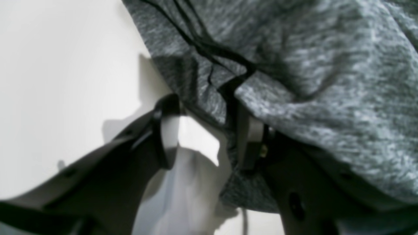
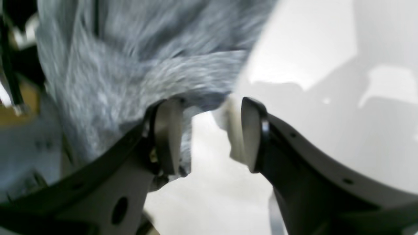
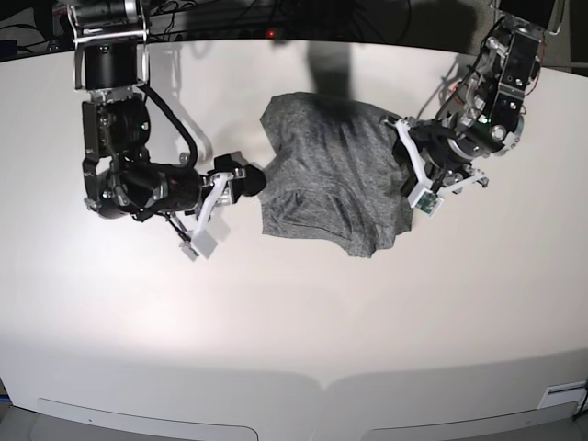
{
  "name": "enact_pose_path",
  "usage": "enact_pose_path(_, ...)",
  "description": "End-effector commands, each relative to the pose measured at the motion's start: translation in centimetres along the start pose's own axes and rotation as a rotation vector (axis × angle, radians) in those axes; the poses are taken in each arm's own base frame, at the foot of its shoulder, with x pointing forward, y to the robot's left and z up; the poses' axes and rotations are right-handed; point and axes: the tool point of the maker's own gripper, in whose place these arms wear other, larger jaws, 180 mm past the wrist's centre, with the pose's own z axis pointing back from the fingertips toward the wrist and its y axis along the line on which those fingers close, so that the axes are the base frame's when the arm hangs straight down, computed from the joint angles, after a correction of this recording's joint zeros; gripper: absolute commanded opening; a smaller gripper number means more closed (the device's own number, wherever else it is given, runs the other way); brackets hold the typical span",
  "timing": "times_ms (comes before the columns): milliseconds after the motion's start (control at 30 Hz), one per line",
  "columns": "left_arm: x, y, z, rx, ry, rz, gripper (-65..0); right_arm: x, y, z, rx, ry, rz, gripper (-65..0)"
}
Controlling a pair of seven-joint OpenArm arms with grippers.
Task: Fold the T-shirt properly
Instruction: 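Fold the held shirt edge over with the left gripper and release, then move the left gripper along the shirt edge and press it flat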
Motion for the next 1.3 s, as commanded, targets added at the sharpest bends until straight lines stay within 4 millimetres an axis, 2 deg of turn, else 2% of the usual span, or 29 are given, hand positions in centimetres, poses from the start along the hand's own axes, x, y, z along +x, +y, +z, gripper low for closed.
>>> enact_pose_path(0,-5.2,1.7,0.4,0.076,0.223,-0.037,-38.0,2.0,-0.2,1.0,-0.002,-0.067,0.013,-36.0)
enact_pose_path(133,-4.2,2.1,0.3,0.083,0.197,-0.041,-37.9,3.4,-1.5,2.6,-0.032,-0.134,-0.018,-36.0)
enact_pose_path(300,0.0,4.1,0.3,0.122,0.106,-0.058,-37.9,5.1,-2.5,4.0,-0.057,-0.189,-0.023,-36.0)
enact_pose_path(500,5.1,8.1,1.2,0.252,0.026,-0.032,-37.9,5.0,-2.7,4.2,-0.063,-0.176,-0.023,-36.0)
enact_pose_path(600,5.9,9.0,1.5,0.28,0.032,-0.008,-38.0,5.0,-2.7,4.2,-0.063,-0.173,-0.022,-36.0)
enact_pose_path(667,5.0,8.5,1.5,0.254,0.079,0.015,-38.0,5.0,-2.7,4.2,-0.063,-0.173,-0.022,-36.0)
enact_pose_path(800,1.7,7.0,1.0,0.223,0.137,0.02,-38.0,5.0,-2.7,4.3,-0.063,-0.174,-0.022,-36.0)
enact_pose_path(1000,-5.7,3.1,0.8,0.15,0.277,0.037,-38.0,5.0,-2.7,4.2,-0.062,-0.173,-0.023,-36.0)
enact_pose_path(1100,-8.6,1.5,1.1,0.122,0.343,0.048,-38.0,5.0,-2.7,4.2,-0.062,-0.173,-0.022,-36.0)
enact_pose_path(1200,-10.8,0.5,1.9,0.103,0.422,0.056,-38.0,5.1,-2.6,4.2,-0.059,-0.176,-0.023,-36.0)
enact_pose_path(1267,-11.1,-0.3,2.3,0.083,0.433,0.064,-38.0,5.3,-2.4,4.3,-0.045,-0.187,-0.025,-36.0)
